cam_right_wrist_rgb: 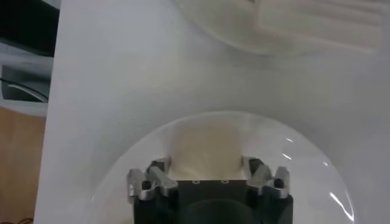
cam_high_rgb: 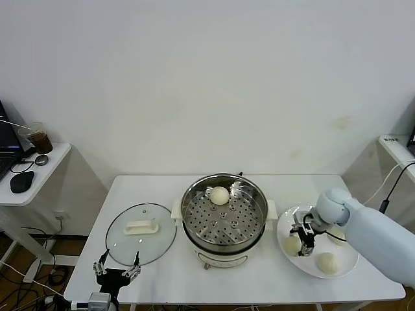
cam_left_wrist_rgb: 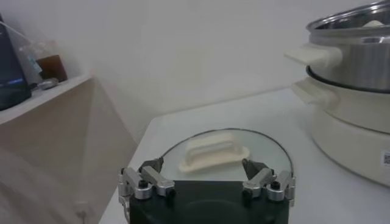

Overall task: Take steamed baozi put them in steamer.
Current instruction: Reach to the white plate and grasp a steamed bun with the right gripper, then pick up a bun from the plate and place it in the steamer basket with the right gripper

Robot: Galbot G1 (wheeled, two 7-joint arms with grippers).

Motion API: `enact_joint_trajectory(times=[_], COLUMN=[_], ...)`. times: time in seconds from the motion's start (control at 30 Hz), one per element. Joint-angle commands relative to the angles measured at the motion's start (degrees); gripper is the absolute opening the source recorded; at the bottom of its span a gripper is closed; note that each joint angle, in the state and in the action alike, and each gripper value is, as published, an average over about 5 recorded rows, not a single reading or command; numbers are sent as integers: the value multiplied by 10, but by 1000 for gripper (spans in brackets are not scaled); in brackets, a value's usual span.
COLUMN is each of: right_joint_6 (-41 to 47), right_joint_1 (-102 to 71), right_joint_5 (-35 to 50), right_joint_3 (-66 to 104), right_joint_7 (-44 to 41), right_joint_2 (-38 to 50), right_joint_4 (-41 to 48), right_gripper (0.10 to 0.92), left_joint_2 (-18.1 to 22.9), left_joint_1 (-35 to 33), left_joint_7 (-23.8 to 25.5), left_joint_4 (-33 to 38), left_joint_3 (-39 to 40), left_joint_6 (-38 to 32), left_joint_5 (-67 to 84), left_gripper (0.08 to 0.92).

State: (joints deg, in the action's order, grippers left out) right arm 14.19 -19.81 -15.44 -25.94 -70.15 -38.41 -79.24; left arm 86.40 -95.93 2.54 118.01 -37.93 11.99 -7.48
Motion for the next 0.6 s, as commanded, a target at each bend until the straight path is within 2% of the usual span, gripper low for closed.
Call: enact_joint_trajectory(times=[0.03, 0.2, 0.3, 0.47, 0.6], right_joint_6=[-2, 1, 8, 26, 45], right_joint_1=[4, 34, 78, 232, 380], right_joint_5=[4, 26, 55, 133, 202], right_joint_3=[3, -5, -32, -147, -252], right_joint_7=[-3, -5, -5, -7, -10], right_joint_2=[3, 25, 45, 69, 53], right_joint_4=[4, -6, -19, -44, -53], right_gripper=[595, 457, 418, 416, 426], left_joint_2=[0, 1, 1, 1, 2], left_joint_1=[2, 4, 4, 8, 12], left_joint_7=[0, -1, -1, -4, -6], left_joint_4=[-1, 2, 5, 11, 14], left_joint_3=[3, 6, 7, 9, 11], left_joint_6=[0, 0, 0, -1, -2], left_joint_5=[-2, -6, -7, -7, -9], left_gripper=[823, 823, 823, 823, 823])
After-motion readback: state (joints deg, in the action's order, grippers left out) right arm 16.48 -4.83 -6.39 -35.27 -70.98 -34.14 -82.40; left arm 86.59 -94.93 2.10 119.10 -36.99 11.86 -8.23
